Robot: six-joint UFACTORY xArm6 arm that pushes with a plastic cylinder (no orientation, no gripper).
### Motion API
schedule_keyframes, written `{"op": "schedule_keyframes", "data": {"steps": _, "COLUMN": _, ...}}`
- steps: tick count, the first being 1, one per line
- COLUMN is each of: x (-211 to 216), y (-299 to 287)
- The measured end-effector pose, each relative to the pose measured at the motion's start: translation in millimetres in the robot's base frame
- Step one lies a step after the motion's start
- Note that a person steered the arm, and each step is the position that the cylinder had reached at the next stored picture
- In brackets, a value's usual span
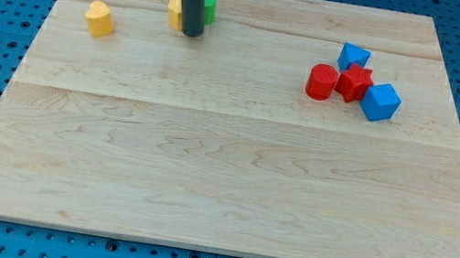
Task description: Form a group of yellow and green blocks
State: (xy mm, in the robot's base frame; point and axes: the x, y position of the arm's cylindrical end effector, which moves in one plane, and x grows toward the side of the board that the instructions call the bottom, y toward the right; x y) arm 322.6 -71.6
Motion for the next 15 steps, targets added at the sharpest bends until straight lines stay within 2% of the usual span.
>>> {"op": "schedule_keyframes", "data": {"steps": 1, "x": 55.9, "y": -43.2}}
{"op": "schedule_keyframes", "data": {"steps": 2, "x": 45.3, "y": -121.8}}
{"op": "schedule_keyframes", "data": {"steps": 3, "x": 7.3, "y": -113.7}}
{"op": "schedule_keyframes", "data": {"steps": 4, "x": -10.8, "y": -91.2}}
{"op": "schedule_keyframes", "data": {"steps": 5, "x": 51.7, "y": -107.3}}
{"op": "schedule_keyframes", "data": {"steps": 6, "x": 31.5, "y": -175.6}}
{"op": "schedule_keyframes", "data": {"steps": 7, "x": -8.9, "y": -153.9}}
{"op": "schedule_keyframes", "data": {"steps": 8, "x": -44.0, "y": -75.2}}
{"op": "schedule_keyframes", "data": {"steps": 9, "x": -49.2, "y": -49.4}}
{"op": "schedule_keyframes", "data": {"steps": 10, "x": -49.2, "y": -44.1}}
{"op": "schedule_keyframes", "data": {"steps": 11, "x": -50.8, "y": -75.3}}
{"op": "schedule_keyframes", "data": {"steps": 12, "x": -91.5, "y": -104.7}}
{"op": "schedule_keyframes", "data": {"steps": 13, "x": -129.2, "y": -67.3}}
{"op": "schedule_keyframes", "data": {"steps": 14, "x": -122.6, "y": -0.2}}
{"op": "schedule_keyframes", "data": {"steps": 15, "x": -100.8, "y": 0.0}}
